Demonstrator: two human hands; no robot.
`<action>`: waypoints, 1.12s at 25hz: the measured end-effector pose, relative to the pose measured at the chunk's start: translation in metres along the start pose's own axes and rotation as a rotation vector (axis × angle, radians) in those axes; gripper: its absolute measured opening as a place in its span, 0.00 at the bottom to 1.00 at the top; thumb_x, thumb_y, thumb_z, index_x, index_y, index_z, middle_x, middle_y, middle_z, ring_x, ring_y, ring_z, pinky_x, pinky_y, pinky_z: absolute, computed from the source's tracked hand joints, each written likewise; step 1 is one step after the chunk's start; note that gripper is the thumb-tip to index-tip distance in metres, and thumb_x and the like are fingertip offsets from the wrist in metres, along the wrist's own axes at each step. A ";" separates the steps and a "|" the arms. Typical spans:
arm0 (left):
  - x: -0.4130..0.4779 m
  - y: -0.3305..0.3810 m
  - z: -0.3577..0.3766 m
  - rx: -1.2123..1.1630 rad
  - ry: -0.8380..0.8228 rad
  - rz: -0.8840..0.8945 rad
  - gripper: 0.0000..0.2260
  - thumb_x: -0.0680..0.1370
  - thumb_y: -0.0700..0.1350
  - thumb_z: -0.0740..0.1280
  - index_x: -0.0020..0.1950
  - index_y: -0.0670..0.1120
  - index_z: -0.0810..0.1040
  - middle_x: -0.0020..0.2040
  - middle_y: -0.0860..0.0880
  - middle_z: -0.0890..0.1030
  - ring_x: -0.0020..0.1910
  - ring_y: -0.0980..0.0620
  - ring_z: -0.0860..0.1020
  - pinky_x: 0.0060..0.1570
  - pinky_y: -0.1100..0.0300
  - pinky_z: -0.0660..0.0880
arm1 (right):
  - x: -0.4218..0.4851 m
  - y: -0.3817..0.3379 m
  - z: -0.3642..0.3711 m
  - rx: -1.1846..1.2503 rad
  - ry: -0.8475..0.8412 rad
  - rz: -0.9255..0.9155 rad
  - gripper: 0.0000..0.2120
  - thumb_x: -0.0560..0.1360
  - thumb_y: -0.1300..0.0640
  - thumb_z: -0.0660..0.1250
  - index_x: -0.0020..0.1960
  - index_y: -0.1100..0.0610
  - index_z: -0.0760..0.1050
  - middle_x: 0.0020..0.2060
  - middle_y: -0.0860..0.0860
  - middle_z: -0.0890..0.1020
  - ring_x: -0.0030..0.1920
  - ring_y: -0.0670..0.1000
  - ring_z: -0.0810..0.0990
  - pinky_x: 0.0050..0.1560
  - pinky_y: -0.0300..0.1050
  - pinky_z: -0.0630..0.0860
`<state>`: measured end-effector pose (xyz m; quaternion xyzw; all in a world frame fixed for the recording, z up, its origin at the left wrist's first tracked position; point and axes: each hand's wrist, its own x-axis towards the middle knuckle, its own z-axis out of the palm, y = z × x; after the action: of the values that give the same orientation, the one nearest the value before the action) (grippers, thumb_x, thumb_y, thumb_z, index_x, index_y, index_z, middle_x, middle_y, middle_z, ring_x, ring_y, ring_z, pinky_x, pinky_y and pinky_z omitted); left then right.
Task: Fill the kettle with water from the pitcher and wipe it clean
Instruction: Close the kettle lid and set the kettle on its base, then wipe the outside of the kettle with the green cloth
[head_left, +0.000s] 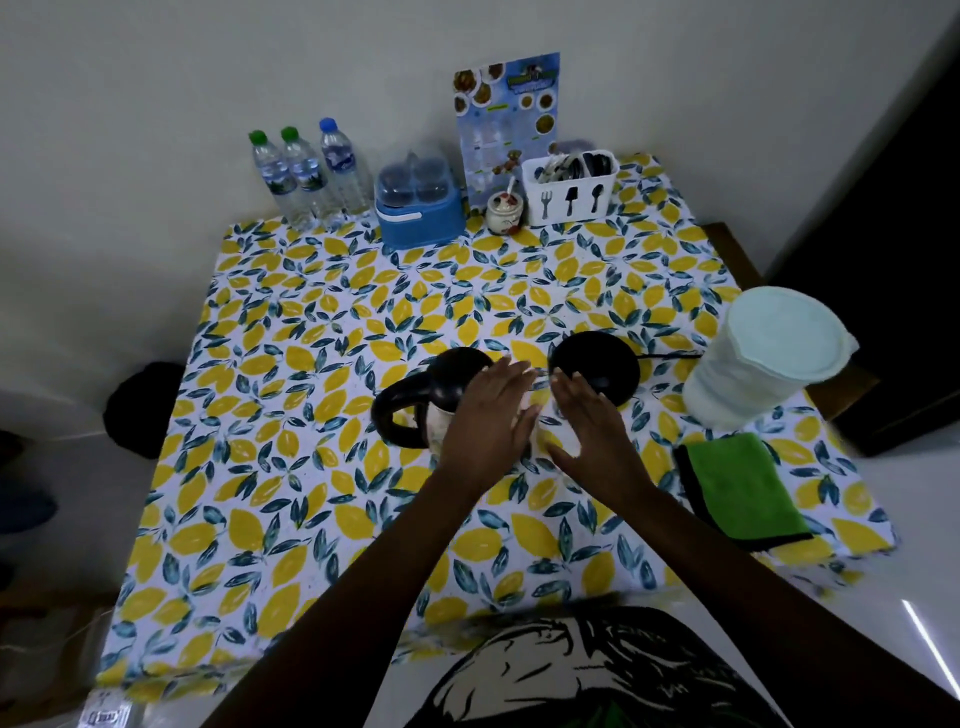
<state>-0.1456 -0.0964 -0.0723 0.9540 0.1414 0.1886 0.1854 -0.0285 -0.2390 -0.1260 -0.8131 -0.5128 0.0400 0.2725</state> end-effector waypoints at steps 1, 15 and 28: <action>0.003 0.010 0.010 -0.009 -0.004 0.023 0.21 0.81 0.51 0.57 0.69 0.42 0.72 0.70 0.44 0.74 0.73 0.45 0.67 0.72 0.49 0.63 | -0.011 0.010 -0.004 -0.022 0.030 0.044 0.36 0.76 0.42 0.59 0.78 0.50 0.49 0.78 0.48 0.54 0.78 0.50 0.49 0.72 0.59 0.55; 0.018 0.105 0.158 -0.092 -0.674 0.191 0.22 0.80 0.50 0.63 0.71 0.40 0.69 0.73 0.42 0.69 0.75 0.41 0.62 0.74 0.48 0.60 | -0.153 0.171 -0.021 -0.274 -0.258 0.677 0.31 0.70 0.35 0.61 0.70 0.45 0.68 0.73 0.54 0.68 0.72 0.67 0.61 0.63 0.72 0.63; 0.015 0.083 0.141 -0.142 -0.530 0.059 0.21 0.80 0.49 0.62 0.71 0.43 0.69 0.72 0.44 0.70 0.75 0.44 0.62 0.73 0.48 0.62 | -0.098 0.163 -0.047 -0.080 -0.011 0.392 0.17 0.67 0.57 0.60 0.49 0.62 0.80 0.42 0.60 0.81 0.39 0.62 0.78 0.41 0.48 0.70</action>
<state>-0.0574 -0.2081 -0.1553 0.9583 0.0466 -0.0531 0.2769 0.0736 -0.3946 -0.1860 -0.9074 -0.3472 0.0767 0.2241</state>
